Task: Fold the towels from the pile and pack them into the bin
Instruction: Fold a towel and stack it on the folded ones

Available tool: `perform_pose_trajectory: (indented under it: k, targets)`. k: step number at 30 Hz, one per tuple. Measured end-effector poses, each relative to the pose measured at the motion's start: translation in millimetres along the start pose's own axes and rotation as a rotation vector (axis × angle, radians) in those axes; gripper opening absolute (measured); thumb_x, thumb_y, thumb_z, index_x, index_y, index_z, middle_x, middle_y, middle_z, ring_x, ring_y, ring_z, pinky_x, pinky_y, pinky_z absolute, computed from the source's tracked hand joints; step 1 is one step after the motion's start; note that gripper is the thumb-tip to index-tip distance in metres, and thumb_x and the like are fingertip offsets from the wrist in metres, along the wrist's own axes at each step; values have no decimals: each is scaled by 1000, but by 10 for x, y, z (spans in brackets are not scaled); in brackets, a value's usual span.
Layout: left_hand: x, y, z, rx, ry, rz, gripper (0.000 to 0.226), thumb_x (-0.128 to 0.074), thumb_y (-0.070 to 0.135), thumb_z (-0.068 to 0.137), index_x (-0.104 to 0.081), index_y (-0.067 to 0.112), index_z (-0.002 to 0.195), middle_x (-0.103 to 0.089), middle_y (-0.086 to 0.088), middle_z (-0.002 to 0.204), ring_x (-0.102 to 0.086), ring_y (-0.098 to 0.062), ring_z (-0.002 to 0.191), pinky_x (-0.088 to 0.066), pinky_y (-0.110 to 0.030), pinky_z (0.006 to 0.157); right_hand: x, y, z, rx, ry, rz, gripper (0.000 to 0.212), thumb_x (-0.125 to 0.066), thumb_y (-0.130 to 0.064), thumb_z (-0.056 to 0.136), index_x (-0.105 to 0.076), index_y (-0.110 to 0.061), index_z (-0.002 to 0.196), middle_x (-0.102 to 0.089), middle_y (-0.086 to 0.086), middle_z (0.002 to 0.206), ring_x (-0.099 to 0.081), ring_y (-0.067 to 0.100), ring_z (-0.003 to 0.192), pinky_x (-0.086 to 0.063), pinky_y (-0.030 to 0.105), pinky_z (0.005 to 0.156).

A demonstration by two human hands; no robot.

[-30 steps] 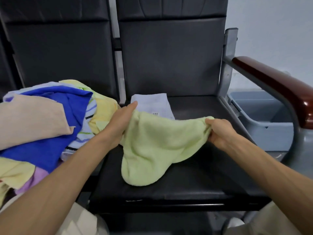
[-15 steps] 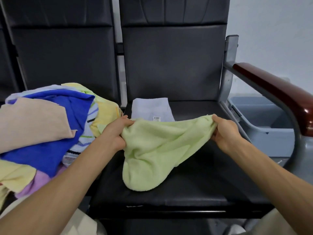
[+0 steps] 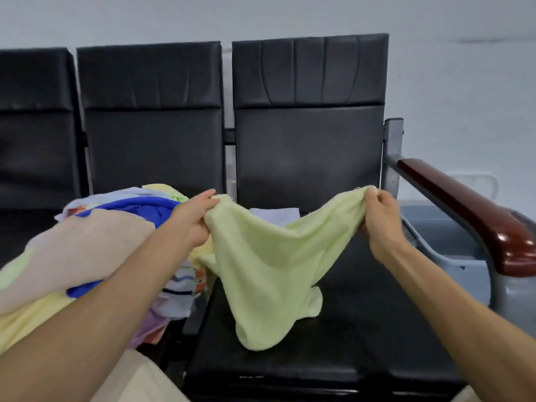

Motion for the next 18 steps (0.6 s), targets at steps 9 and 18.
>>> perform_pose_trajectory:
  k: [9,18]
  targets:
    - [-420,1622,-675,-334,-24,100,38,-53,-2,92,-66,22,119,-64,-9,116,-63,-18,87,-51,-29,63,4,-1600,39,156,-110,131,39,-62,-4,77,-55,3,115,-63,13,97,-62,27,83,-55,35,68]
    - [-332,2215,-1160,-386,28,154,31,-55,-3,91,-67,14,114,-62,-7,104,-62,-19,90,-51,-33,69,486,-2307,-62,380,42,-157,21,-39,-7,94,-42,-16,112,-52,-1,95,-52,17,86,-45,32,72]
Point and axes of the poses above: each hand's wrist, its own z-axis towards the middle knuckle, its own x-axis out of the back of the hand, y = z × x, the point moved 10 cm from there along z, towards the middle knuckle
